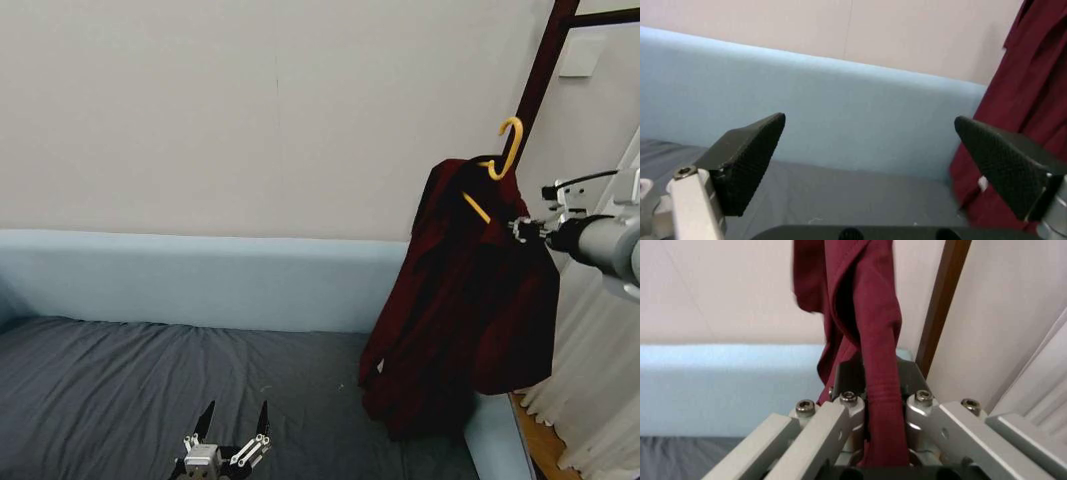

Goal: Pick up the clothes from the sofa and hang them on the clothes hanger.

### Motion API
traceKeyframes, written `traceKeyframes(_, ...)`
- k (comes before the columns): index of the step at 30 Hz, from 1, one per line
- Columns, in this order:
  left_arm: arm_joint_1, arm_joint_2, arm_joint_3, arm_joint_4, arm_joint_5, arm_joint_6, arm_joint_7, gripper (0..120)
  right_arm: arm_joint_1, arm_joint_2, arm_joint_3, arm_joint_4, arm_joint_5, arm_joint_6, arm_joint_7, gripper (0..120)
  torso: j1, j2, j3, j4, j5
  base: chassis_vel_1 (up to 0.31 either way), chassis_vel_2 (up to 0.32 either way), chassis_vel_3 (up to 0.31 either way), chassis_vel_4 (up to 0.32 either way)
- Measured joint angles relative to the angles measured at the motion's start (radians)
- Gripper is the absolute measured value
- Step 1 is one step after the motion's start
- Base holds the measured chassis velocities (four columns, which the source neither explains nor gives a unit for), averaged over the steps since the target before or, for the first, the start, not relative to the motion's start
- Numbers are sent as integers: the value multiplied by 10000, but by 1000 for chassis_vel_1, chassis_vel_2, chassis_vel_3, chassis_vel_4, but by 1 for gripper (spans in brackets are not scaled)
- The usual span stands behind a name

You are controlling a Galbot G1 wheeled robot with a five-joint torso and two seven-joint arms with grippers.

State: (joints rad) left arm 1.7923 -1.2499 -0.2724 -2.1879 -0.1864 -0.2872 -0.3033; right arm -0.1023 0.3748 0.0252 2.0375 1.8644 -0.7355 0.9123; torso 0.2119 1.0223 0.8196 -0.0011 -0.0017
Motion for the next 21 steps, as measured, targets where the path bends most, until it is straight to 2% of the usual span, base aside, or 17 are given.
traceKeyframes(1,0,0,0,0,0,0,0,100,0,0,0,0,0,0,0,4,0,0,0,0,0,0,0,0,0)
traceKeyframes(5,-77,-95,59,14,27,19,-6,100,1501,309,-787,-668,211,6,346,4,0,0,1,-2,8,0,0,0,0)
traceKeyframes(14,-157,-275,144,29,17,132,-56,100,3095,856,-1328,-1946,384,18,845,4,1,-1,1,-1,10,0,0,0,0)
traceKeyframes(21,-161,-317,131,46,-16,176,-159,100,4125,643,-1986,-2319,822,18,1299,4,0,0,1,0,8,0,0,0,0)
